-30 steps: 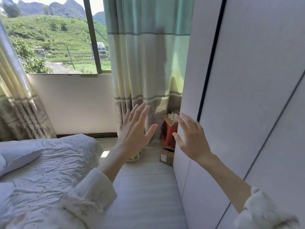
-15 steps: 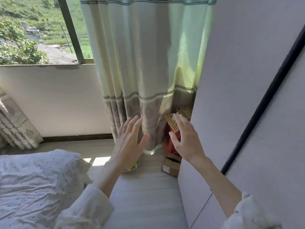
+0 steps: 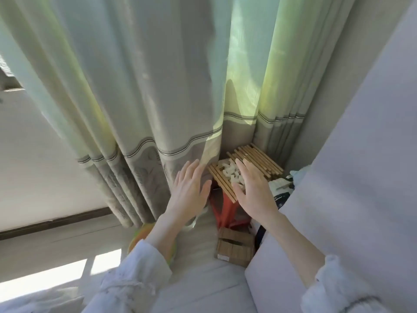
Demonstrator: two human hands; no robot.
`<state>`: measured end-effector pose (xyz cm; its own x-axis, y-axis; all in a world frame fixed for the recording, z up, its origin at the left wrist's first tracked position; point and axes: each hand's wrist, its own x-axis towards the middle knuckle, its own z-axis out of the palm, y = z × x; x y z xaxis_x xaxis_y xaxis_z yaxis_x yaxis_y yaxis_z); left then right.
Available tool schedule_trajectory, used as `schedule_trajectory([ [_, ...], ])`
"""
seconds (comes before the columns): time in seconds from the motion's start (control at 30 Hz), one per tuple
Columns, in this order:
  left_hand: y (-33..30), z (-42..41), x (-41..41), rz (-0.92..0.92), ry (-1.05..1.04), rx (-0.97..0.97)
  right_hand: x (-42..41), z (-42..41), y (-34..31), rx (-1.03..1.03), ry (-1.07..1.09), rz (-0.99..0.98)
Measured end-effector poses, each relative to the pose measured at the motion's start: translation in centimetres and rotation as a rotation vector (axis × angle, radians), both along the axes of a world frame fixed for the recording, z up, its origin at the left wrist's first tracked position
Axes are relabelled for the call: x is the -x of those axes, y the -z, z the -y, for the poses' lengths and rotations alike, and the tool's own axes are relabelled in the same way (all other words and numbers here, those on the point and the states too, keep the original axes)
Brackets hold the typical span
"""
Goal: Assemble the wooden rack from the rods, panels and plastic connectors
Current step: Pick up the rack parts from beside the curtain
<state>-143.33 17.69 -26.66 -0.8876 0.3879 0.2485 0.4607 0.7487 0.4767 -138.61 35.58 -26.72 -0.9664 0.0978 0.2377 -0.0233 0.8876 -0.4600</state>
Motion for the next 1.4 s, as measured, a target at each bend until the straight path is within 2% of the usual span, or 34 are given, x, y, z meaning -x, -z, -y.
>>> schedule_trajectory([
  [0.33,8.0,-7.5,17.8,0.354,-0.014,-0.134,19.1,-7.9,8.5,-0.054,0.107,0.171],
  [0.5,12.7,-11.8,24.5,0.597,-0.023,-0.234,27.1,-11.4,13.3,0.023,0.224,0.285],
  [0.63,16.1,-14.5,28.9,0.805,-0.086,-0.398,30.8,-14.4,17.2,0.031,0.245,0.389],
  [0.77,21.7,-18.0,34.0,1.076,-0.207,-0.592,34.6,-19.7,21.6,-0.053,0.27,0.478],
  [0.93,30.5,-21.0,38.9,1.317,-0.378,-0.656,37.9,-27.1,27.9,-0.067,0.324,0.572],
  [1.03,35.7,-22.0,39.8,1.35,-0.461,-0.682,39.7,-30.3,31.4,-0.041,0.357,0.63],
  [1.13,39.4,-22.7,39.9,1.244,-0.554,-0.69,41.6,-33.3,34.9,-0.027,0.392,0.665],
  [1.2,40.7,-22.8,39.8,1.22,-0.698,-0.687,42.6,-35.2,37.0,-0.026,0.417,0.676],
  [1.3,42.7,-22.6,39.4,1.287,-0.85,-0.604,44.2,-36.9,39.5,0.026,0.481,0.715],
  [1.4,43.8,-22.6,38.9,1.355,-0.909,-0.746,45.4,-37.7,40.9,0.14,0.552,0.727],
])
